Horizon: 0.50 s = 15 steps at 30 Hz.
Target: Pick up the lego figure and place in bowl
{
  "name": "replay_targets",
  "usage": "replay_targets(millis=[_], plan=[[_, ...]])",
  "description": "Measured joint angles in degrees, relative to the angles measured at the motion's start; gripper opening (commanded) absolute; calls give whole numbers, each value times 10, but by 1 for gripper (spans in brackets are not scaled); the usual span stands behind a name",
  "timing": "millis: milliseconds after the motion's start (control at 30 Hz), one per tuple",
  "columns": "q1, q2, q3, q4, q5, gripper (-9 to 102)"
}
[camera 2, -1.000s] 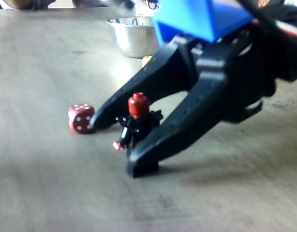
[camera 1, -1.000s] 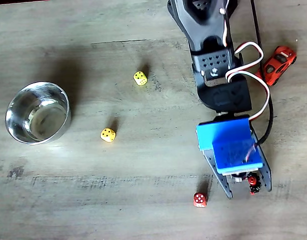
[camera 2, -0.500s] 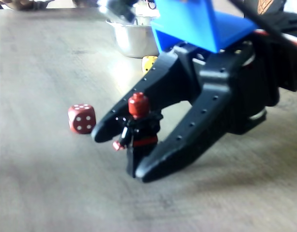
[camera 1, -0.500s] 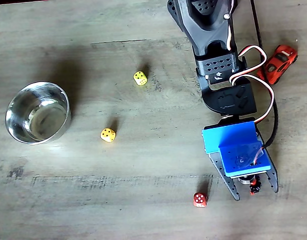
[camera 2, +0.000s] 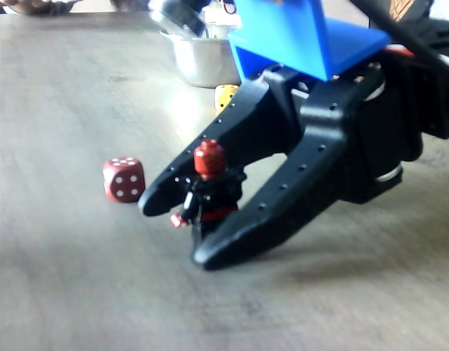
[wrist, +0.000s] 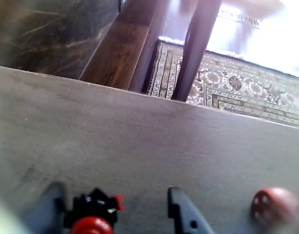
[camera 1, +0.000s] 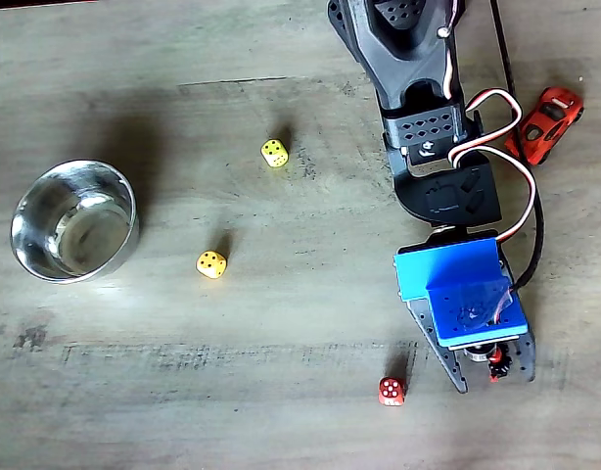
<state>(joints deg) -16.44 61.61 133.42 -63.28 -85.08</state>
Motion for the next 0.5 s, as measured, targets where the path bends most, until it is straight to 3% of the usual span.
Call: replay_targets(millis=[500], plan=[[0, 0, 0, 0, 0, 11]])
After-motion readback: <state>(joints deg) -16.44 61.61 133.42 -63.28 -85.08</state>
